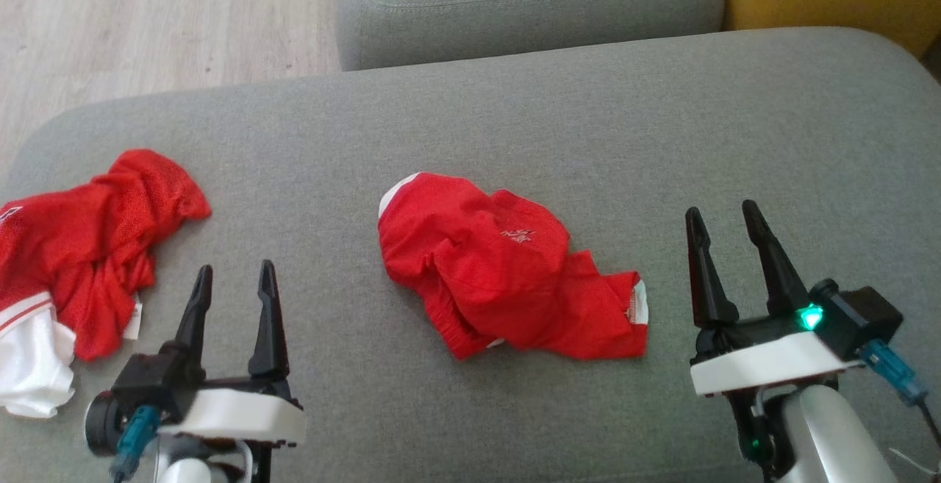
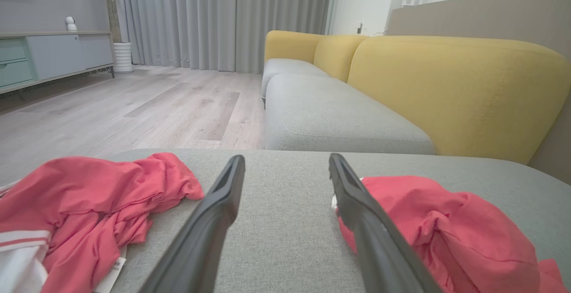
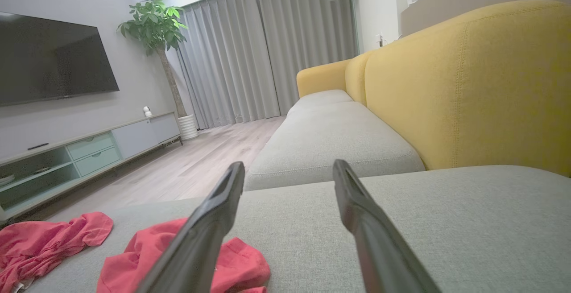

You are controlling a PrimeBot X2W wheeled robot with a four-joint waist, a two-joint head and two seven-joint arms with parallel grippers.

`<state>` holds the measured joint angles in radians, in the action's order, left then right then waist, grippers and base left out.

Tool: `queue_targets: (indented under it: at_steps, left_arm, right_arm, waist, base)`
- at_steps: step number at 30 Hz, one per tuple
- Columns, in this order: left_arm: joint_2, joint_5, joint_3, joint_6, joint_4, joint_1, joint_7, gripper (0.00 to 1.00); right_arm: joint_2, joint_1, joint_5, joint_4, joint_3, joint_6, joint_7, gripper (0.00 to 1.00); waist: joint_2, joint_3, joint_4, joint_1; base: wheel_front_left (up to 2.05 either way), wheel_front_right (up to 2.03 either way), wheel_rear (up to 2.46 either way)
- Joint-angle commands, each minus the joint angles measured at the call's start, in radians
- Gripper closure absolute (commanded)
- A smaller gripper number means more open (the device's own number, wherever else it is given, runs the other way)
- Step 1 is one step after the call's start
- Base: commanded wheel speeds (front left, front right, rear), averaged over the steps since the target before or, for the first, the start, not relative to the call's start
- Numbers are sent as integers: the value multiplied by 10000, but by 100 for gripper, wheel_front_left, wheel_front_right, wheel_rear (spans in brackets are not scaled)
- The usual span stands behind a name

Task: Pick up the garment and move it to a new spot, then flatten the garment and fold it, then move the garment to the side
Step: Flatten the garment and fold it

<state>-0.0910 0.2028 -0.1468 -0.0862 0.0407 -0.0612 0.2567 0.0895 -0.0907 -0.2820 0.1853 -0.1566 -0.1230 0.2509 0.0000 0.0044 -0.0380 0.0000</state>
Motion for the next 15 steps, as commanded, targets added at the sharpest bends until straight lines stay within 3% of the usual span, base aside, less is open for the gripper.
queue_targets:
  at_steps: [1,6,9,15]
  left_arm:
    - [21,-77,423,80,-245,449,51,0]
    - [153,-176,475,270,-115,501,51,0]
    - [224,-256,395,404,105,485,51,0]
    - [288,-589,343,407,472,559,51,0]
  right_arm:
    - [108,-328,-27,-273,-211,-77,109,0]
    - [74,-331,-126,-176,-403,-77,109,0]
    - [290,-420,-570,94,-1277,-77,-21,0]
    - [1037,-1052,-1931,662,-3237,-77,-1688,0]
  waist:
    - [0,0,-12,0]
    - [0,-3,4,0]
    - [0,-12,101,0]
    - [0,-9,451,0]
  base:
    - [0,0,0]
    - [0,0,0]
    - [0,0,0]
    - [0,0,0]
